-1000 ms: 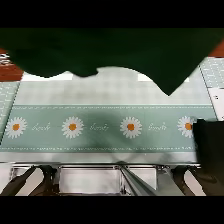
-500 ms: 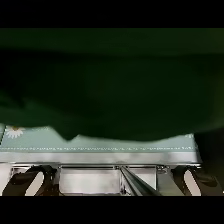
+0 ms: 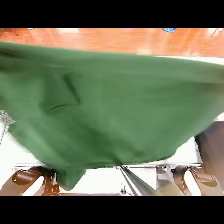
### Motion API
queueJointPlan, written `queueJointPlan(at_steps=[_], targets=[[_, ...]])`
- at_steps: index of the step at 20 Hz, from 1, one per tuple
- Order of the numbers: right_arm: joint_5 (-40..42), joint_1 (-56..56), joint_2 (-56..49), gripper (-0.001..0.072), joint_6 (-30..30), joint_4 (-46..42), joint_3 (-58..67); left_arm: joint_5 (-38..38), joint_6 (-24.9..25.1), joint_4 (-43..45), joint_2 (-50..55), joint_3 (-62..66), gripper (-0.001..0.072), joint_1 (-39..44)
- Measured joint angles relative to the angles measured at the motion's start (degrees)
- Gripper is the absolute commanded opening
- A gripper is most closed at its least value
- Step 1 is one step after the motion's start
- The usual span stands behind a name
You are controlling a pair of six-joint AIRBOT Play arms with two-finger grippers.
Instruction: Fold the shirts.
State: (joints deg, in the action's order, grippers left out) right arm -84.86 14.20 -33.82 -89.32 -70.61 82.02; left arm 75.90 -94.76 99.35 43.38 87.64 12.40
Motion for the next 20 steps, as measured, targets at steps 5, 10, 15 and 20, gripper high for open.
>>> queueJointPlan(at_steps=[5, 10, 15, 20], targets=[[12.39, 0.00, -12.41, 0.0018, 3.96, 5.01, -14.51, -12.59, -6.38, -1.75, 15.02, -11.19, 0.0022, -4.61], [25.24, -0.04, -34.84, 0.0018, 8.48, 11.82, -13.33, -23.37, -8.11, -7.76, 36.22, -6.60, 0.0023, -9.64], [29.75, -0.04, -56.19, 0.0018, 9.90, 17.68, -1.46, -22.88, -8.00, -11.72, 54.66, 7.50, 0.0023, -11.30], [28.00, 0.15, -63.87, 0.0019, 9.70, 19.78, 4.55, -16.94, -6.93, -14.73, 61.90, 15.63, 0.0022, -12.00]])
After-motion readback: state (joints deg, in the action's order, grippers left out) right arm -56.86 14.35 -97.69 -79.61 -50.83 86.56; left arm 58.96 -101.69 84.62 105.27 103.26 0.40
